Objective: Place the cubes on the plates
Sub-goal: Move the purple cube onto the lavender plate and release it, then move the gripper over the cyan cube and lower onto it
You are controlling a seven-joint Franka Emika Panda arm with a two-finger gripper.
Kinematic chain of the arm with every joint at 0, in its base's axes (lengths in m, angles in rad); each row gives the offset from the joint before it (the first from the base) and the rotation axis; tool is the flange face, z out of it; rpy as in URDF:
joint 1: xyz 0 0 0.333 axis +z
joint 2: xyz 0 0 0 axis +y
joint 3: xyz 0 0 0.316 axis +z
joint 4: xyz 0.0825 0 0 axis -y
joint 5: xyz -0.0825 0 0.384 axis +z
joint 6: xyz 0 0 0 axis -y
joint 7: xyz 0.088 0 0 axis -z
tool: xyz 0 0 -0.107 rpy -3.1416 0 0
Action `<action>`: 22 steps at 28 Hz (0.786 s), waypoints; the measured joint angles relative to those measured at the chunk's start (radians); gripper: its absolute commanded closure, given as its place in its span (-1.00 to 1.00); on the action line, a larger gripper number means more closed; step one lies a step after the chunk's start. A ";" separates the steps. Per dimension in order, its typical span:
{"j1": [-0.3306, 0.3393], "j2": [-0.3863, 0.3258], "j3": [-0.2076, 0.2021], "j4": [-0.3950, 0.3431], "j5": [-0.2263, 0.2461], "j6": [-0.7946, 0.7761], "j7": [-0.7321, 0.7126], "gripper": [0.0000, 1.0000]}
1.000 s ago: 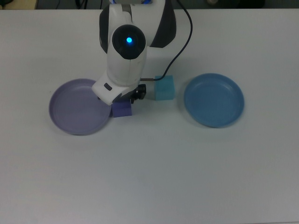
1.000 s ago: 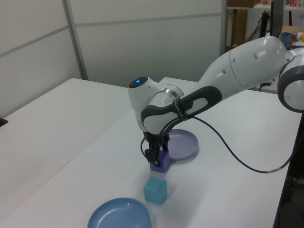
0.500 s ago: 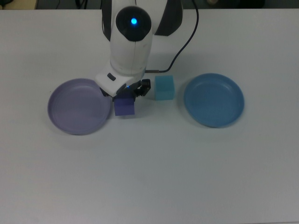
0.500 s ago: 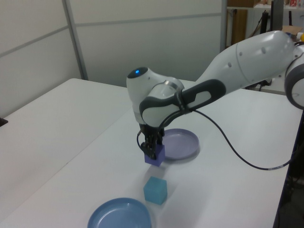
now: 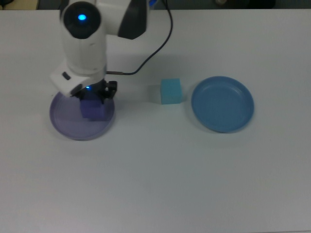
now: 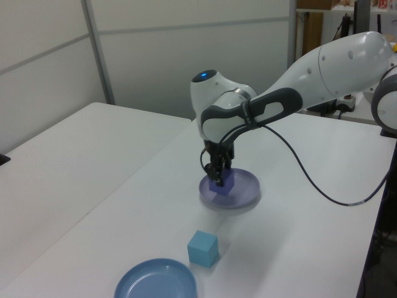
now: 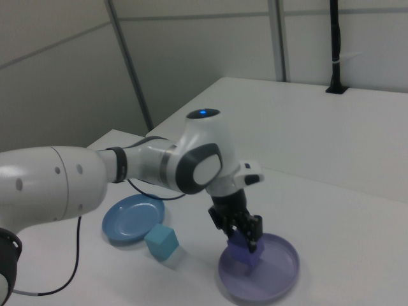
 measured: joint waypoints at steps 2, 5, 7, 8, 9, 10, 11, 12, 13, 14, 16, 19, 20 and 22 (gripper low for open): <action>-0.019 0.008 0.000 -0.001 0.000 0.007 -0.008 -0.47; -0.023 0.017 0.000 -0.002 0.000 0.013 -0.009 -1.00; -0.019 0.020 0.002 -0.002 0.000 0.014 -0.009 -1.00; -0.017 0.021 0.003 -0.002 0.000 0.014 -0.009 -1.00; -0.015 0.021 0.004 -0.002 0.000 0.014 -0.009 -1.00; -0.014 0.021 0.004 -0.001 0.000 0.014 -0.009 -1.00; -0.013 0.020 0.005 0.001 0.000 0.015 -0.009 -1.00; -0.012 0.020 0.006 0.003 0.000 0.015 -0.009 -1.00; -0.012 0.018 0.007 0.006 0.000 0.015 -0.009 -1.00; -0.012 0.016 0.007 0.009 0.000 0.015 -0.009 -1.00; -0.012 0.006 0.010 0.015 0.001 0.015 -0.009 -1.00; 0.001 -0.016 0.022 0.018 0.006 0.015 -0.009 -1.00; 0.012 -0.022 0.027 0.017 0.009 0.015 -0.009 -1.00; 0.053 -0.031 0.034 0.013 0.017 0.012 0.001 -1.00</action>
